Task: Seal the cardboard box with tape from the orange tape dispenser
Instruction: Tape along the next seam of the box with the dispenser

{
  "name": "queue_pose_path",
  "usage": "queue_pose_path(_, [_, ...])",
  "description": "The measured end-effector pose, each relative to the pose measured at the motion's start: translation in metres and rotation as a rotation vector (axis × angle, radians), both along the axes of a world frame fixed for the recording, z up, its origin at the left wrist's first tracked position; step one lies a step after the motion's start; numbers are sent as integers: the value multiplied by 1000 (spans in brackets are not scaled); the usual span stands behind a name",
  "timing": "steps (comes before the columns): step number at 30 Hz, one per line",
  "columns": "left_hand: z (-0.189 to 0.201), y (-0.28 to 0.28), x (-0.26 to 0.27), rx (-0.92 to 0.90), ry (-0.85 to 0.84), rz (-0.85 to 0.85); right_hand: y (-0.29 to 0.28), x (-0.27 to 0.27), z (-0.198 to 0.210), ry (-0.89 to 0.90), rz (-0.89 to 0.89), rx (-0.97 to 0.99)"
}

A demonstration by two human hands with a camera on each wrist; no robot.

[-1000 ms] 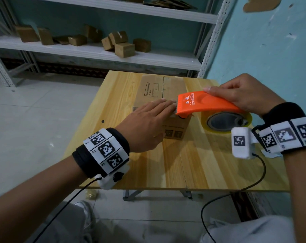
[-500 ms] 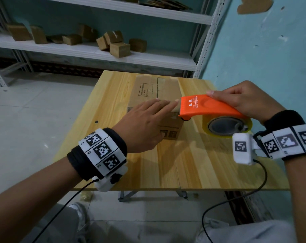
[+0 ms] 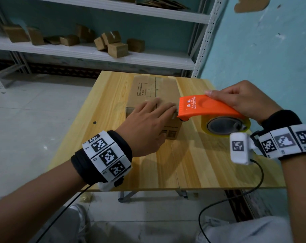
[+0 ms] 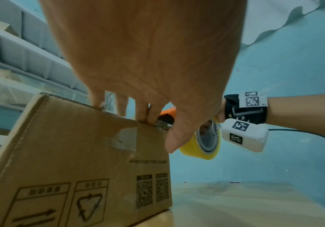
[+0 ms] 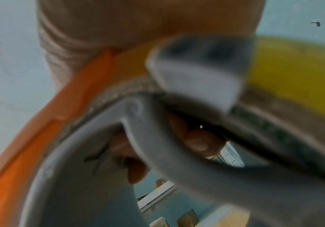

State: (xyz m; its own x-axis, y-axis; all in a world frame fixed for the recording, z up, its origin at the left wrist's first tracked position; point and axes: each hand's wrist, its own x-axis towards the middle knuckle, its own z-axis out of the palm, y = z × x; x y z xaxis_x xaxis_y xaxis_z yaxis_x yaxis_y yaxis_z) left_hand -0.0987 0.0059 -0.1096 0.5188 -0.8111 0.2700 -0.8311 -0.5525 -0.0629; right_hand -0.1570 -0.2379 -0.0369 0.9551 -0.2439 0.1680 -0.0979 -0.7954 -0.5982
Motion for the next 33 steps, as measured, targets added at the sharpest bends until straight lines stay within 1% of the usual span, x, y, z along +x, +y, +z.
queue_pose_path(3, [2, -1, -1, -6, -54, -49, -1, 0, -1, -5, -7, 4])
queue_pose_path(8, [-3, -2, -2, -48, 39, -51, -3, 0, -4, -17, -1, 0])
queue_pose_path(18, [1, -1, -2, -70, 85, -53, -1, 0, -7, -32, 9, 28])
queue_pose_path(27, [1, 9, 5, -98, 80, -33, 9, 6, -13, -38, -4, 44])
queue_pose_path(33, [1, 12, 10, -115, 70, -11, 16, 10, -15, -55, 13, 10])
